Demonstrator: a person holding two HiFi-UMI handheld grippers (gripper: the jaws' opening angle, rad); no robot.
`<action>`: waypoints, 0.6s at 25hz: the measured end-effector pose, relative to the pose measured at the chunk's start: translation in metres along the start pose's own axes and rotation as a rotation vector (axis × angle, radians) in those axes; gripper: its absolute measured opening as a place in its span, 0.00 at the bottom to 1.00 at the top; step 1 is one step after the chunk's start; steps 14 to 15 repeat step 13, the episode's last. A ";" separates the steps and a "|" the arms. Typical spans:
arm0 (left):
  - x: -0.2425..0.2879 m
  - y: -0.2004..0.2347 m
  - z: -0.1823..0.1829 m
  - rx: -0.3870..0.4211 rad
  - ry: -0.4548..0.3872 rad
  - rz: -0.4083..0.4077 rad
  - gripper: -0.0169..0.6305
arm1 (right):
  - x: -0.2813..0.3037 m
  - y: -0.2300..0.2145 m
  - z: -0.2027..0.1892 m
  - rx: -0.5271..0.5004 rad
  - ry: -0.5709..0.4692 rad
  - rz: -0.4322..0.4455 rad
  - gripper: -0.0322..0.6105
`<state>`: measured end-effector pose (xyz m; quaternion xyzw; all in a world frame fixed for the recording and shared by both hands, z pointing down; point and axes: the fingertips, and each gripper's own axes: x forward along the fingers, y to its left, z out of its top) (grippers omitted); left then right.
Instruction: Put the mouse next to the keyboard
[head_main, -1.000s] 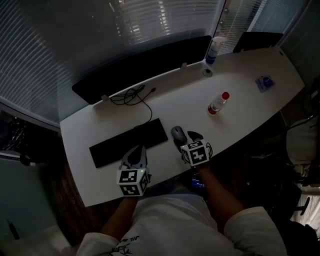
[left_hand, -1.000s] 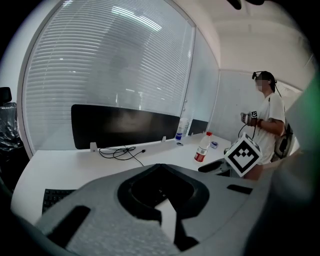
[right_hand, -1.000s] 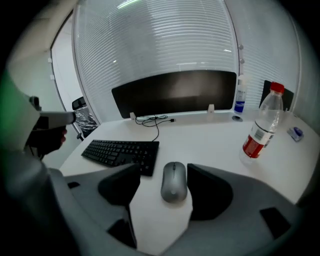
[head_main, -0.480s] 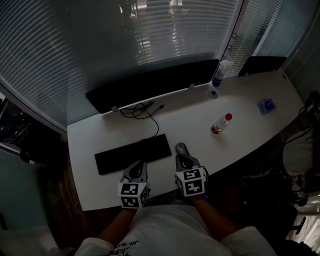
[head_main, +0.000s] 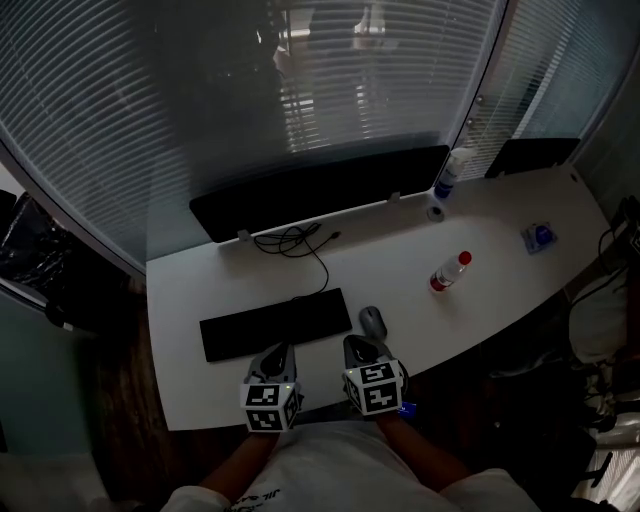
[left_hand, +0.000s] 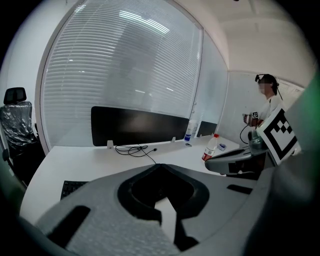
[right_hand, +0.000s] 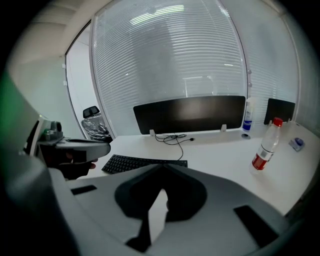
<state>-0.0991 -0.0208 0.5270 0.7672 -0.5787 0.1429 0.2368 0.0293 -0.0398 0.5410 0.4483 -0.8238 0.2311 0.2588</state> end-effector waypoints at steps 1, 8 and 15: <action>0.000 0.001 0.000 -0.003 -0.002 0.003 0.03 | 0.001 0.000 0.001 -0.003 -0.003 0.002 0.05; -0.004 0.007 0.005 -0.016 -0.020 0.020 0.03 | 0.003 0.002 0.011 -0.009 -0.019 0.011 0.05; -0.004 0.012 -0.001 -0.032 0.000 0.024 0.03 | 0.004 0.007 0.015 -0.001 -0.019 0.030 0.05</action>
